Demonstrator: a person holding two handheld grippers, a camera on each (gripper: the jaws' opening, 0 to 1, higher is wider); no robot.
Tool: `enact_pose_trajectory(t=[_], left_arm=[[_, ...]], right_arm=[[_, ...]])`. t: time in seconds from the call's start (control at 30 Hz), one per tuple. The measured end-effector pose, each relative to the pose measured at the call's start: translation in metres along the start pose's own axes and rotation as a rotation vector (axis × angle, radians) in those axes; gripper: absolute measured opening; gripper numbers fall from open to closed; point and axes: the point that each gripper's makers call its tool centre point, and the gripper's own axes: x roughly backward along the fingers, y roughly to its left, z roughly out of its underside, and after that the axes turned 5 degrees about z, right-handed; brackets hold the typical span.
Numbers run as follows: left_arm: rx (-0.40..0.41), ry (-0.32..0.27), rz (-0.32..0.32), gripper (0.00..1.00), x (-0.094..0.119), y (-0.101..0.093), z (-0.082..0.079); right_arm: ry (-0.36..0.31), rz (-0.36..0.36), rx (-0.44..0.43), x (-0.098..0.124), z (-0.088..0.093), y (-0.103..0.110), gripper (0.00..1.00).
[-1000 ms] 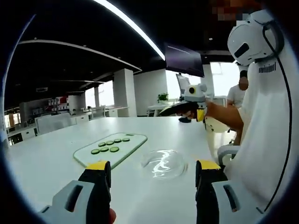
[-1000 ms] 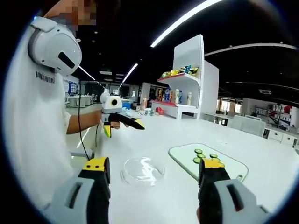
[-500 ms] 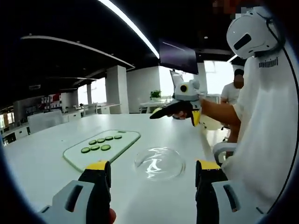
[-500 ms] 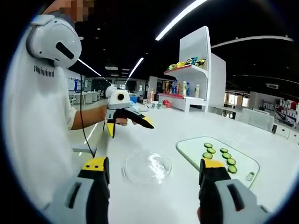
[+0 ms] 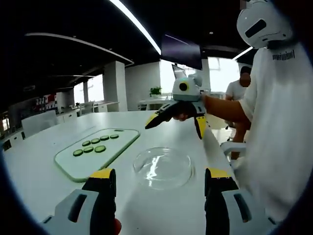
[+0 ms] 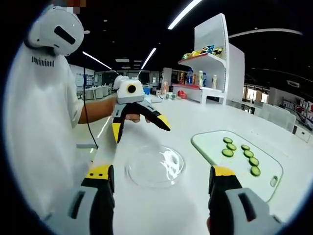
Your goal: Open the petri dish lid, add cucumber slices into the petri dish, and close the lid
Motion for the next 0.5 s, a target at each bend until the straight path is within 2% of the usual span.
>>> enact_pose_trajectory(t=[0.5], left_arm=[[-0.001, 0.042, 0.037, 0.74, -0.018, 0.0, 0.009]], right_arm=[[0.05, -0.069, 0.02, -0.022, 0.016, 0.006, 0.78]])
